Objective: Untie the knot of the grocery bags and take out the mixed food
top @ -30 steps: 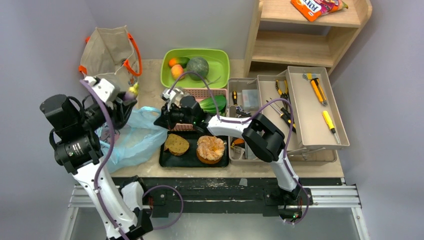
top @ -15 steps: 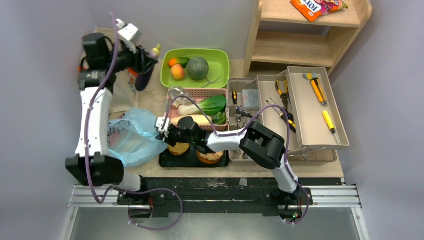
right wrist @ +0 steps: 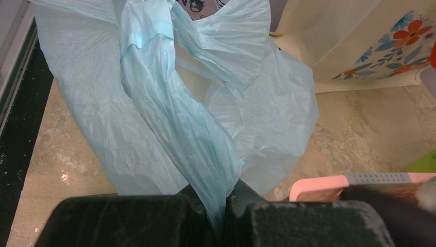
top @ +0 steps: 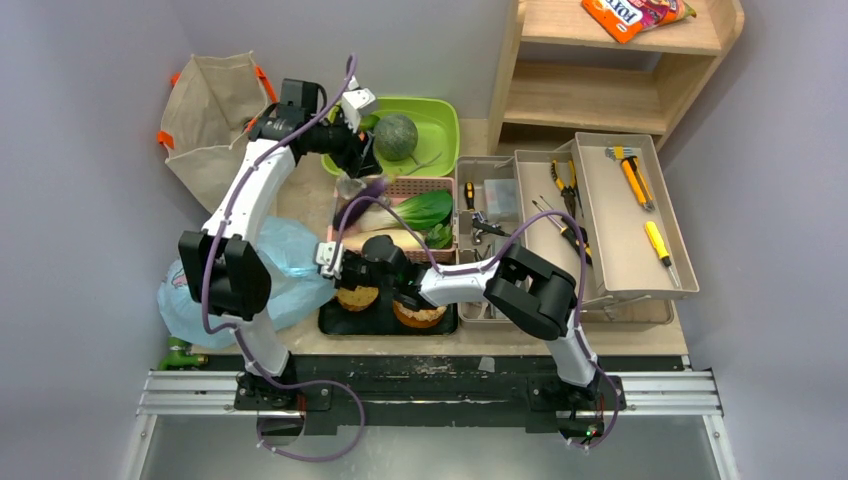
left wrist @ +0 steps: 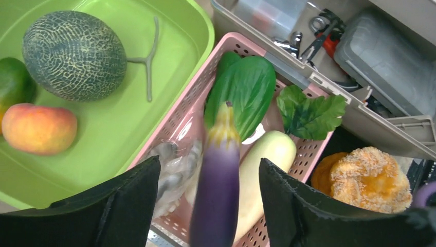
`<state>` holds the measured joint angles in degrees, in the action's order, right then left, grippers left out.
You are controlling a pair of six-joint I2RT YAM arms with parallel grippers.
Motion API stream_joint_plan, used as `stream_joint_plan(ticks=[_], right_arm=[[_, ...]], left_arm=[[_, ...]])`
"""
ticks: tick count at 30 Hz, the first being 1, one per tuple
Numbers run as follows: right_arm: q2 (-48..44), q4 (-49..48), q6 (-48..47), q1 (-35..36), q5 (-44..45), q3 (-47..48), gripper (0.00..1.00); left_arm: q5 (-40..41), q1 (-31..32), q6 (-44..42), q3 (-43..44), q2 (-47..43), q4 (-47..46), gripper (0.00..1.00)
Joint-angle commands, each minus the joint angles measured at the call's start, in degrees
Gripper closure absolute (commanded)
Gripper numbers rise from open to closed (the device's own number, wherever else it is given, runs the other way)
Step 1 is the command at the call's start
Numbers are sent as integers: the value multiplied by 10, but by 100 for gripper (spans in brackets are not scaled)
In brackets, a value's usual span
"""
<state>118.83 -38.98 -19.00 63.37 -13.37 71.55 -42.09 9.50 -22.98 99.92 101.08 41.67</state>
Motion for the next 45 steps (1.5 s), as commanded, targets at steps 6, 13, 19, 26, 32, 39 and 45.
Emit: stream_joint_plan(ticks=[6,13,19,26,32,39,45], right_arm=[[-28,-22,14,-5,7,12,100],[-47,-11,61,-17,20,48,100],[-62,10,104,-33,30,108,100],[-82,34,165,-46,35,176,100],[-93,47,221,-51,42,242,100],[-115,39,274,-68,61,282,100],[-102,45,296,-95,90,363,100]], left_arm=[[22,-32,34,144,-22,69,14],[93,-156,-61,216,-64,208,14],[200,-257,-174,210,-63,256,14],[213,-323,-169,156,-33,199,12],[245,-333,-192,172,33,181,14],[242,-338,-209,224,97,219,34],[222,-339,-213,225,82,288,89]])
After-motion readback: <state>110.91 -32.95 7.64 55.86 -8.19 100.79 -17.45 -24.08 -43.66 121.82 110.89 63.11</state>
